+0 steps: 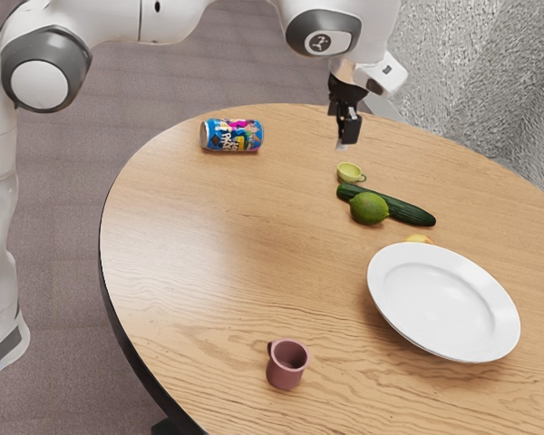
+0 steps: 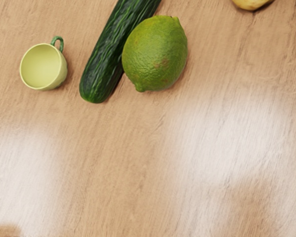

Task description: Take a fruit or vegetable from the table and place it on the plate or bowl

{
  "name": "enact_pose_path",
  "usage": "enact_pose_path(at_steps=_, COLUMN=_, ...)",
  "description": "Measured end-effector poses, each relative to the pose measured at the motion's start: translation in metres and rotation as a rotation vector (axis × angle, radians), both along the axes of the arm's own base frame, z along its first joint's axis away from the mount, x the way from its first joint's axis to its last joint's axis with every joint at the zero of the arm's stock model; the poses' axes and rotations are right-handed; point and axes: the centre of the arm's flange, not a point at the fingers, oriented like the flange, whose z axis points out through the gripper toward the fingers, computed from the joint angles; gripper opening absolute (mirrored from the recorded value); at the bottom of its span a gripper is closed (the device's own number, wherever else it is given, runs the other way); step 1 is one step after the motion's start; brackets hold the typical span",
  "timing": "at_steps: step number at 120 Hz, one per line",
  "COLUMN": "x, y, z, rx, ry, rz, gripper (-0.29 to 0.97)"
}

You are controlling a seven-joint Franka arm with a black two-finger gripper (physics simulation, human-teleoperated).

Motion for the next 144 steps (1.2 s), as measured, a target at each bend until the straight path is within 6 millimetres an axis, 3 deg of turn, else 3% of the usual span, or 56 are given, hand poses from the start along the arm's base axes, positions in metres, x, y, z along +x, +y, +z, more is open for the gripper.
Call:
enact_pose_path(at_steps=29, x=0.002, y=0.002, z=-0.010, rx=-0.004, ry=0.024, rz=0.012, gripper=0.68)
enact_pose_path(at_steps=46, x=-0.006, y=-0.006, z=-0.018, rx=-0.032, ry=0.081, rz=0.098, gripper=0.68)
enact_pose_path(at_steps=56, x=-0.007, y=0.000, z=-0.025, rx=-0.036, ry=0.108, rz=0.157, gripper=0.68)
enact_pose_path(at_steps=72, x=0.011, y=0.027, z=-0.038, rx=-0.056, ry=0.128, rz=0.220, gripper=0.68)
enact_pose_path(at_steps=83, x=0.005, y=0.048, z=-0.049, rx=-0.061, ry=0.157, rz=0.265, gripper=0.68)
enact_pose_path(at_steps=97, x=-0.010, y=0.087, z=-0.056, rx=-0.067, ry=0.178, rz=0.344, gripper=0.68)
enact_pose_path(at_steps=112, x=-0.014, y=0.108, z=-0.059, rx=-0.045, ry=0.178, rz=0.396, gripper=0.68)
enact_pose_path(at_steps=127, x=0.016, y=0.092, z=-0.064, rx=-0.033, ry=0.147, rz=0.311, gripper=0.68)
enact_pose_path(at_steps=144, x=0.031, y=0.080, z=-0.067, rx=0.003, ry=0.118, rz=0.265, gripper=0.68)
